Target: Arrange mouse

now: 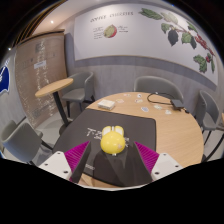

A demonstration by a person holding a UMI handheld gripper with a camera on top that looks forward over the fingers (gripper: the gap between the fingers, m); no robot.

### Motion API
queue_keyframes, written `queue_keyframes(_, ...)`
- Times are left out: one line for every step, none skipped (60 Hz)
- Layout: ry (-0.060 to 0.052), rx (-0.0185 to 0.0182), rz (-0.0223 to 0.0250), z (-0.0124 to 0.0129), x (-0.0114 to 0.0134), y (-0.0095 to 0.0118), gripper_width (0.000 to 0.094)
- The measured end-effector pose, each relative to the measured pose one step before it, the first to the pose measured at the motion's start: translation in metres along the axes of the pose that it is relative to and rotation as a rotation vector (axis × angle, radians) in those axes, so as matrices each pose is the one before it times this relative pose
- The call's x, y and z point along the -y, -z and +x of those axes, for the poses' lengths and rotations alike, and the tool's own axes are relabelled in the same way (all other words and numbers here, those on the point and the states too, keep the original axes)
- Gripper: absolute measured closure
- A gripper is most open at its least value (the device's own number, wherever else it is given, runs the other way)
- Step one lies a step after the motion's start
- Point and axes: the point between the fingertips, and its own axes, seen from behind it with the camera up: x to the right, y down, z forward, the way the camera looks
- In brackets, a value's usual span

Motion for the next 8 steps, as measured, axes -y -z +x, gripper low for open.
queue_keyframes(0.0005, 0.00534, 0.00438, 0.00256, -0.00103, 0.00618, 0.0073)
queue_keyframes(-0.0003, 0.00382, 0.00457, 0.00285, -0.00118, 0.00628, 0.0075)
queue_keyframes(-0.0006, 0.00251, 0.00368, 0.00328, -0.00152, 0.00654, 0.0075)
queue_keyframes(-0.0011, 0.00115, 0.00355, 0.00364, -0.00188, 0.00615, 0.0076)
queue_keyframes(-0.0023, -0.00043, 0.00368, 0.00416, -0.00178, 0.00642, 0.0075)
queue_keyframes(-0.0043, -0.00200, 0.00390, 0.00472, -0.00210, 0.00627, 0.0073)
queue_keyframes(-0.0040, -0.00312, 0.00300, 0.00536, -0.00153, 0.00643, 0.0075)
queue_keyframes(-0.0042, -0.00304, 0.00212, 0.00583, -0.00242, 0.00570, 0.0076)
